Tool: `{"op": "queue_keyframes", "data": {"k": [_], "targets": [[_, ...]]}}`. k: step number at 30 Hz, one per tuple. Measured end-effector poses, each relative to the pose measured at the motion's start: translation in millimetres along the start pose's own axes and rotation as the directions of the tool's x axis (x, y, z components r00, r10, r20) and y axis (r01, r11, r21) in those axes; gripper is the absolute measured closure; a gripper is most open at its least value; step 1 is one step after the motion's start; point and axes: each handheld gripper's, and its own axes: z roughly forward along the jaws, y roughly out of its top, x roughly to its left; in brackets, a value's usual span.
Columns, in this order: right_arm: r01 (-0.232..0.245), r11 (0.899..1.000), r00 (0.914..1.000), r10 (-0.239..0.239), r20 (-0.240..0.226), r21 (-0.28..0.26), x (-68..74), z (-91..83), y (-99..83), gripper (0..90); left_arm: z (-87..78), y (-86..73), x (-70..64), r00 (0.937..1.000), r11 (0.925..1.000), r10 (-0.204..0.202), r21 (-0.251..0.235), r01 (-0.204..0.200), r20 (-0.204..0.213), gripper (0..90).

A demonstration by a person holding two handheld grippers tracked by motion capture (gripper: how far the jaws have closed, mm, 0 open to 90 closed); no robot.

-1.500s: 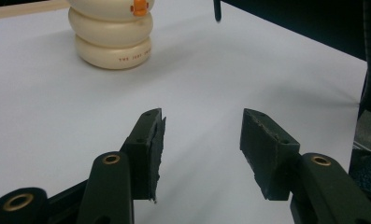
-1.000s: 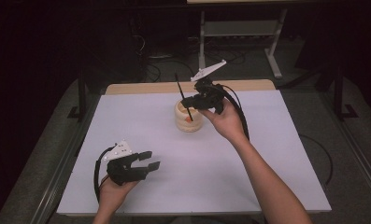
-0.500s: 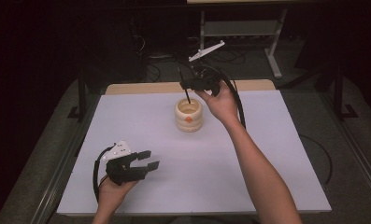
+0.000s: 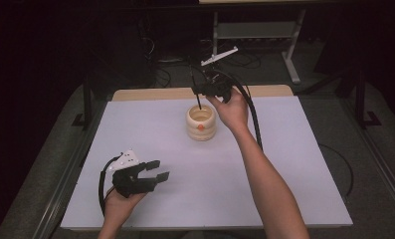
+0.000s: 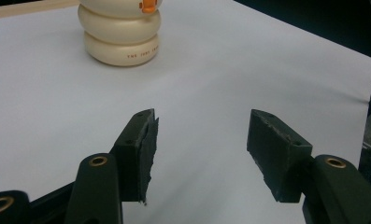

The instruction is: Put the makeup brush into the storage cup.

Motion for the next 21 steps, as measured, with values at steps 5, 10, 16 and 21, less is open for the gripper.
{"op": "queue_keyframes", "data": {"k": [5, 10, 16, 21], "targets": [[-0.001, 1.0, 0.9997, 0.001, 0.023, 0.019, -1.8, 7.6, -2.4, 84.6, -0.9, 0.5, 0.0, 0.9999, 0.9999, 0.008, 0.01, -0.008, -0.007, 41.2], [-0.011, 1.0, 0.9993, 0.011, 0.035, 0.009, -4.7, 12.1, -5.2, 84.6, -0.8, 0.2, 0.7, 0.9999, 1.0, 0.007, 0.006, -0.007, -0.01, 40.1], [-0.02, 1.0, 0.9983, 0.019, 0.056, 0.022, -9.2, 17.8, -12.6, 84.5, -1.2, 0.6, 1.5, 0.9999, 0.9999, 0.013, 0.009, -0.013, -0.011, 39.4], [-0.035, 0.999, 0.9976, 0.033, 0.061, 0.028, -12.9, 21.1, -18.1, 84.5, -1.0, 0.5, 1.2, 0.9999, 0.9999, 0.009, 0.01, -0.009, -0.012, 39.2]]}}
